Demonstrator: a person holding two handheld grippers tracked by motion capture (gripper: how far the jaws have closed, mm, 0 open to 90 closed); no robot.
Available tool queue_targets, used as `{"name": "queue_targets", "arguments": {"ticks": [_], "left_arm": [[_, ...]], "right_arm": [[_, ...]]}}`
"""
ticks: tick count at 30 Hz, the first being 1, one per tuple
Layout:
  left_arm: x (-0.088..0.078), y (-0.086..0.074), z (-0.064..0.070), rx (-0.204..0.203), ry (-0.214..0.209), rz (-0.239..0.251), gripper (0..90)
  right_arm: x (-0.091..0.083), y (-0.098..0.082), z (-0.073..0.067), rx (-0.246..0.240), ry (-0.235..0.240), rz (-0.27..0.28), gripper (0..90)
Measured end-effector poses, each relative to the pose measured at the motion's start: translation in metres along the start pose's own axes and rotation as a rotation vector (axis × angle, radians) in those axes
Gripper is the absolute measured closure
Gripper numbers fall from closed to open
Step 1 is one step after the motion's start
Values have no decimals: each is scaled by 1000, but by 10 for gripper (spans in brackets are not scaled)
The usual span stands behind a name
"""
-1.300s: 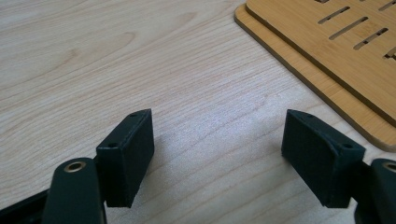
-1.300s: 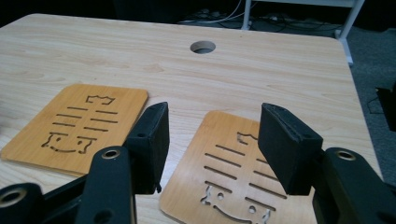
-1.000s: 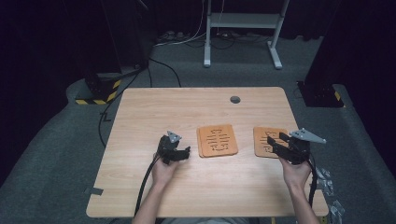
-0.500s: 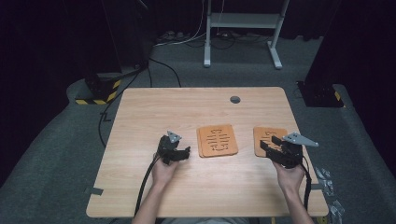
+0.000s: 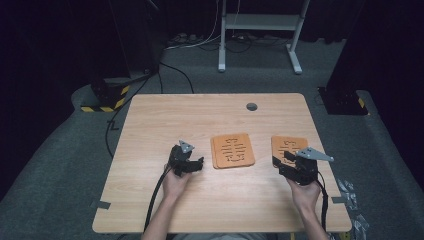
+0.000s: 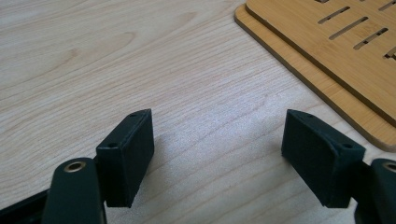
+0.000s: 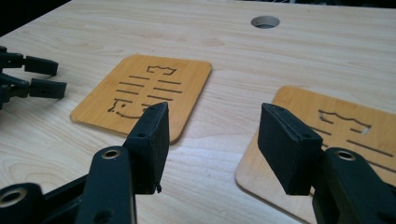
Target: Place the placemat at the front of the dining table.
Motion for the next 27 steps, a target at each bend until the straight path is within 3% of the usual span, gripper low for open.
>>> {"name": "queue_targets", "arguments": {"ticks": [12,27], "left_arm": [[0,0,0,0,0,0,254],[0,0,0,-1,-1,0,254]], "right_arm": [[13,-11,-18,-22,44,-31,439],[26,-23,-34,-50,62,-65,440]]}}
Point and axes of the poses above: each handheld gripper's, and its own axes: x roughly forward along the jaws, y roughly out of its top, z roughly to its right, the point moved 4 cm from there along x, roughly forward along the jaws, and after that the axes turned 11 degrees about -z, right-handed, at the moved point
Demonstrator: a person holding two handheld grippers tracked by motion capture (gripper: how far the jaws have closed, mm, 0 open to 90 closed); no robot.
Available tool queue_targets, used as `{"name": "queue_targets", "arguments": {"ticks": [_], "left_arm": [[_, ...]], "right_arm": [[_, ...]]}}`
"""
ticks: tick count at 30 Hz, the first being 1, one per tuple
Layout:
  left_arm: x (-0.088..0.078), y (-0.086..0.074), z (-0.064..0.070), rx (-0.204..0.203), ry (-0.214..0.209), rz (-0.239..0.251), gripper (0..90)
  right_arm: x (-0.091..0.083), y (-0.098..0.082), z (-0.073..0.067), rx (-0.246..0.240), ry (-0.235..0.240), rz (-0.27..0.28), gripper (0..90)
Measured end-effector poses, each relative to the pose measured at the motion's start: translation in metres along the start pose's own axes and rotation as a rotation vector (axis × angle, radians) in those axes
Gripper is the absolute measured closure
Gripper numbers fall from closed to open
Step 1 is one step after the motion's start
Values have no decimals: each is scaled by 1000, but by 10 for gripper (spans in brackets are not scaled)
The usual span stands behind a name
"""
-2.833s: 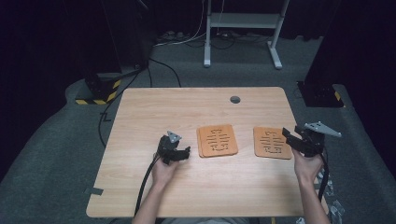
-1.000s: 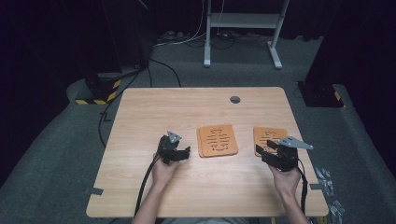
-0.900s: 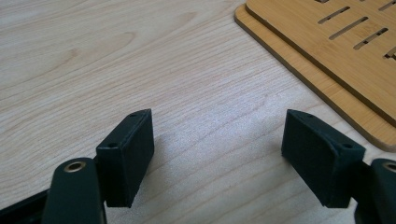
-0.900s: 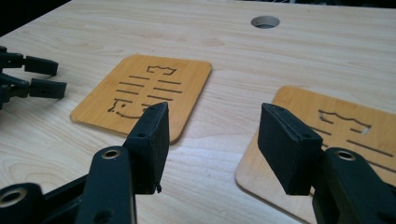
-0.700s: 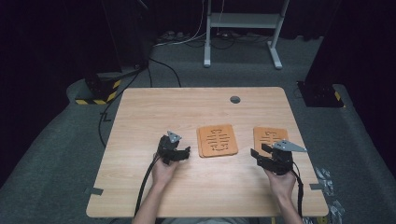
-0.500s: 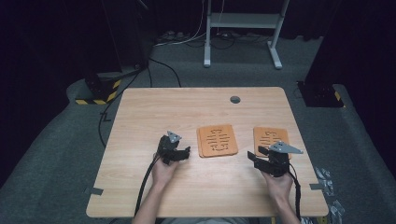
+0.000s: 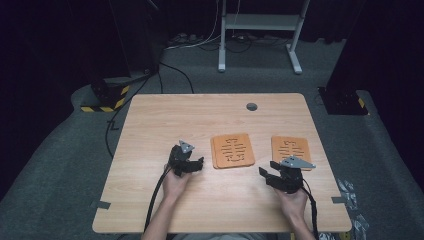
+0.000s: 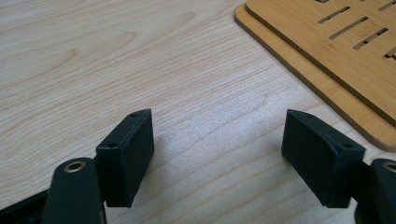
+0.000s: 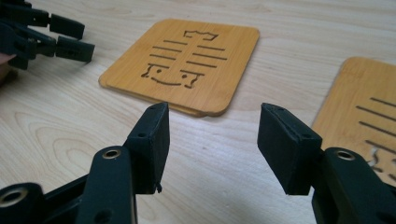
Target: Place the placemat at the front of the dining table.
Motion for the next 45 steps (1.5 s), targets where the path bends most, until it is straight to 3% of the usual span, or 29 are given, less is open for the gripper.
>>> {"name": "queue_targets", "arguments": {"ticks": [10,21,23,26,31,45], "left_arm": [[0,0,0,-2,-1,0,254],[0,0,0,-2,-1,0,254],[0,0,0,-2,-1,0,254],[0,0,0,-2,-1,0,254],[0,0,0,-2,-1,0,253],[0,0,0,-3,0,1,253]], "right_arm": [[13,-8,-12,-35,8,-47,440],[25,-15,-22,-91,-14,-99,426],[29,-17,-24,-122,-30,-122,420],[31,-18,-26,-114,-25,-137,416],[39,-22,-26,-143,-36,-185,367],[40,-23,-25,-149,-47,-165,347]]}}
Point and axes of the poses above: each handheld gripper's, and its own axes: x roughly forward along the jaws, y roughly out of its top, z roughly to its right, the point moved 4 cm from there along x, roughly forward along the jaws, and after that the axes turned 11 degrees about -z, right-handed, at the moved point
